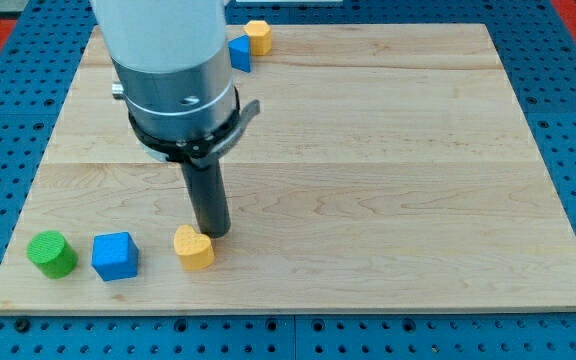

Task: Place the yellow heart parallel to the right of the blue cube

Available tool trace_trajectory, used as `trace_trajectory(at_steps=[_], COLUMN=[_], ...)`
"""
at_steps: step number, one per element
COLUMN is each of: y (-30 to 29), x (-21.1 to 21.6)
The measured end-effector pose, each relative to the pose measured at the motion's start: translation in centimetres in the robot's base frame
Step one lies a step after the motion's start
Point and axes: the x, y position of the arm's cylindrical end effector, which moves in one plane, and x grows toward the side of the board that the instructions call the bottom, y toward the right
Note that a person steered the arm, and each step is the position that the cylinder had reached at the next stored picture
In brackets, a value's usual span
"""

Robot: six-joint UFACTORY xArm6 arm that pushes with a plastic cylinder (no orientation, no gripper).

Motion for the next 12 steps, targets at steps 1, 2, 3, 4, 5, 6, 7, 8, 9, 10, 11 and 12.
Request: trace_trajectory(at_steps=[1, 2, 3, 4, 5, 6, 7, 8, 9, 10, 11, 12], y=[-0.1, -0.1, 0.0, 4.0, 4.2, 0.5, -2.6, -6.0, -5.7, -3.3, -1.8, -1.8], x=[0.5, 3.0, 3.3, 7.0, 9.1, 9.1, 8.8, 7.7, 7.2, 7.3, 7.8, 7.8])
